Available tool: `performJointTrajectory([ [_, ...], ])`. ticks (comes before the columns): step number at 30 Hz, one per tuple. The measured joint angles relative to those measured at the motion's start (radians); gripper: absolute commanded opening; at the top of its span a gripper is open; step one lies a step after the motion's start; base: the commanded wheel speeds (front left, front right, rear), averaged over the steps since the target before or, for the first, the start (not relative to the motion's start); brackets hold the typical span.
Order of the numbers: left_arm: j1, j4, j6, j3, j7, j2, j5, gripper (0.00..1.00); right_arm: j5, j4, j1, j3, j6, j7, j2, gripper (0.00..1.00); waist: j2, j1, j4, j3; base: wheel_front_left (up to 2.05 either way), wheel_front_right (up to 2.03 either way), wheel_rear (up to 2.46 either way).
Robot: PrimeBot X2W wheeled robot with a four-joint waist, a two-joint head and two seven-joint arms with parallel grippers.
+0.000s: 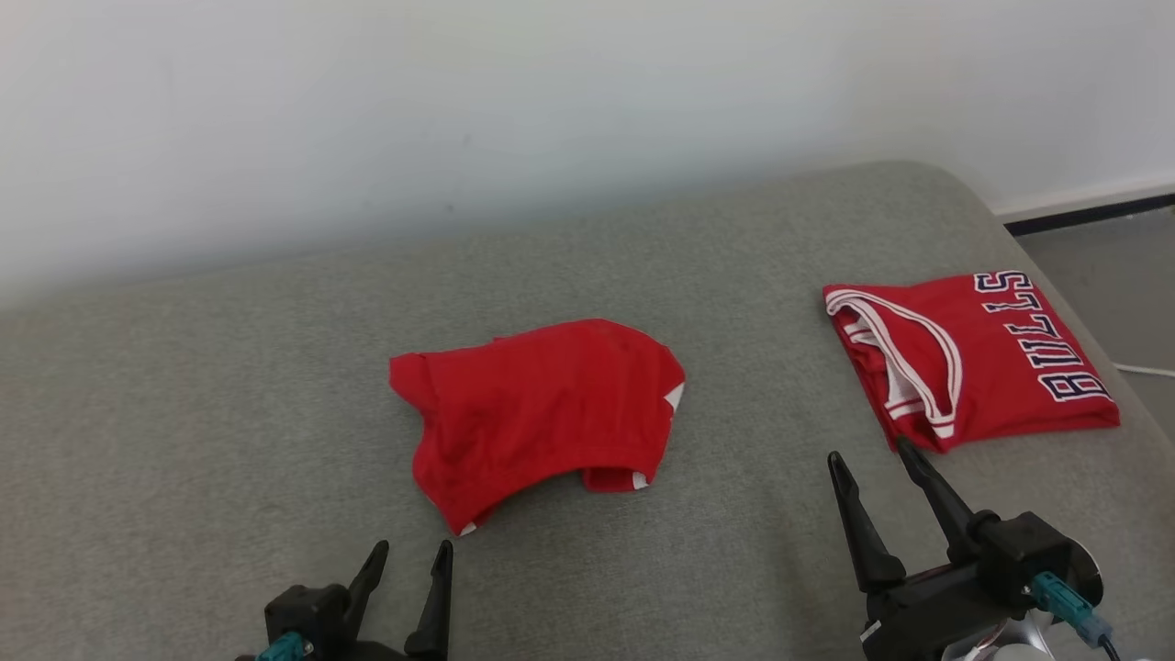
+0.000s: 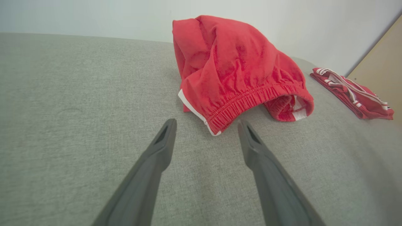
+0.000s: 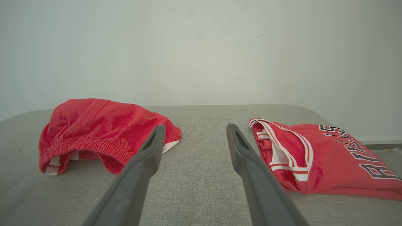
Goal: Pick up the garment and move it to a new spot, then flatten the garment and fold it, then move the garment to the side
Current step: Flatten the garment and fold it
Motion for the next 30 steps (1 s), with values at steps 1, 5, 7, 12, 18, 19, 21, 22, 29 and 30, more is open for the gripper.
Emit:
performJointTrajectory([
  [1, -0.016, 0.022, 0.0, -0.002, -0.004, 0.0, 0.0, 1.0, 0.001, -0.003, -0.006, 0.0, 0.0, 0.0, -0.002, 1.0, 0.0, 0.0, -0.011, 0.006, 0.0, 0.0, 0.0],
  [5, -0.068, 0.103, 0.007, 0.0, -0.013, 0.0, 0.0, 1.0, 0.002, -0.011, -0.02, 0.001, 0.0, 0.0, -0.003, 1.0, 0.0, 0.0001, -0.055, 0.034, 0.0, 0.0, 0.0],
  [7, -0.09, 0.136, 0.02, 0.001, -0.016, 0.0, 0.0, 1.0, 0.002, -0.014, -0.023, -0.002, 0.0, 0.0, -0.002, 1.0, 0.0, 0.0001, -0.076, 0.048, 0.0, 0.0, 0.0],
  [12, -0.131, 0.199, 0.077, 0.033, -0.02, 0.0, 0.002, 1.0, 0.002, -0.02, -0.024, -0.007, 0.0, 0.0, 0.004, 1.0, 0.0, 0.0001, -0.127, 0.081, 0.0, 0.0, 0.0],
  [18, -0.156, 0.206, 0.095, 0.072, -0.022, 0.002, 0.0, 1.0, 0.002, -0.025, -0.024, -0.017, 0.0, 0.0, 0.006, 1.0, 0.0001, 0.0001, -0.165, 0.109, 0.0, 0.0, 0.0],
  [19, -0.157, 0.196, 0.098, 0.08, -0.022, 0.002, 0.0, 1.0, 0.002, -0.025, -0.024, -0.019, 0.0, 0.0, 0.006, 1.0, 0.0001, 0.0001, -0.167, 0.112, 0.0, 0.0, 0.0],
  [21, -0.157, 0.145, 0.095, 0.102, -0.022, 0.002, 0.006, 0.0, 0.002, -0.025, -0.024, -0.02, 0.0, 0.0, 0.007, 1.0, 0.0001, 0.0001, -0.163, 0.113, 0.0, 0.0, 0.0],
  [22, -0.156, 0.129, 0.089, 0.107, -0.022, 0.002, 0.006, 0.0, 0.002, -0.025, -0.024, -0.019, 0.0, 0.0, 0.007, 1.0, 0.0001, 0.0001, -0.159, 0.111, 0.0, 0.0, 0.0],
  [29, -0.175, -0.094, 0.049, 0.131, -0.022, 0.001, 0.016, 0.0, 0.002, -0.021, -0.028, -0.011, 0.0, 0.0, 0.013, 1.0, 0.0001, 0.0001, -0.128, 0.1, 0.0, 0.0, 0.0],
  [30, -0.189, -0.125, 0.044, 0.121, -0.022, 0.001, 0.016, 0.0, 0.002, -0.02, -0.029, -0.012, 0.0, 0.0, 0.013, 1.0, 0.0001, 0.0001, -0.124, 0.098, 0.0, 0.0, 0.0],
])
